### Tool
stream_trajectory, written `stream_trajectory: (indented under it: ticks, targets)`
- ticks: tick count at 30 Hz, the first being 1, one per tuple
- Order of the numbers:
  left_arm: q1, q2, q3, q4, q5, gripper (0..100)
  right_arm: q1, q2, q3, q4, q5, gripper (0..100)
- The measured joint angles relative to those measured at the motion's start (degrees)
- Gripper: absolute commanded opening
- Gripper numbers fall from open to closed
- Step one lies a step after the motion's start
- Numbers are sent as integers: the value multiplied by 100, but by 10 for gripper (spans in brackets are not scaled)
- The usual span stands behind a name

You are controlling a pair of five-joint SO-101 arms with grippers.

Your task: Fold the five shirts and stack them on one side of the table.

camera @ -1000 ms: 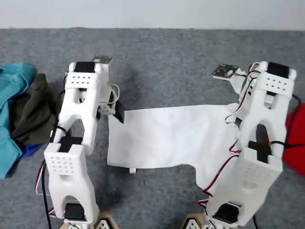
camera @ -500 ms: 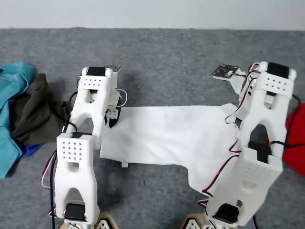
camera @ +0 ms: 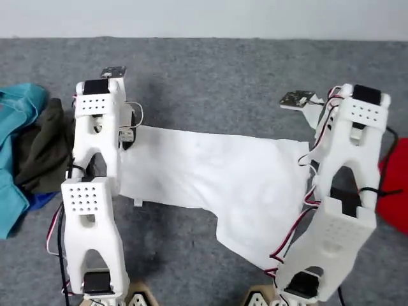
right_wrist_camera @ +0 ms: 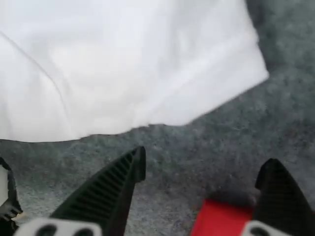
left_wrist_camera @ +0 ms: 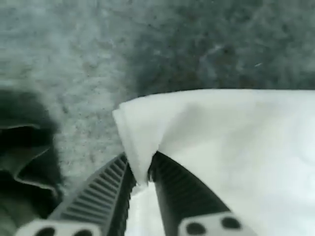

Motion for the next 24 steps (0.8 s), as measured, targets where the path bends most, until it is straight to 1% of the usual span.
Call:
stream_trajectory:
  ticks: [3,5,8,14,18,24]
  targets:
    - [0,0,0,0,0,246,-88,0,229,0,0,434]
    - [-53,0,0,0,97,290,-123,-44,422,0,0,455]
    - [-176,-79,0,0,387,293,-202,-316,826,0,-9,456]
    - [-185,-519,-9,0,422,283,-791,-1371,2084,0,-9,456]
    - [-378,-721,-9,0,422,275,-1319,-2549,3314,0,-9,456]
    - [-396,-941,290,0,422,275,-2004,-4633,5495,0,0,456]
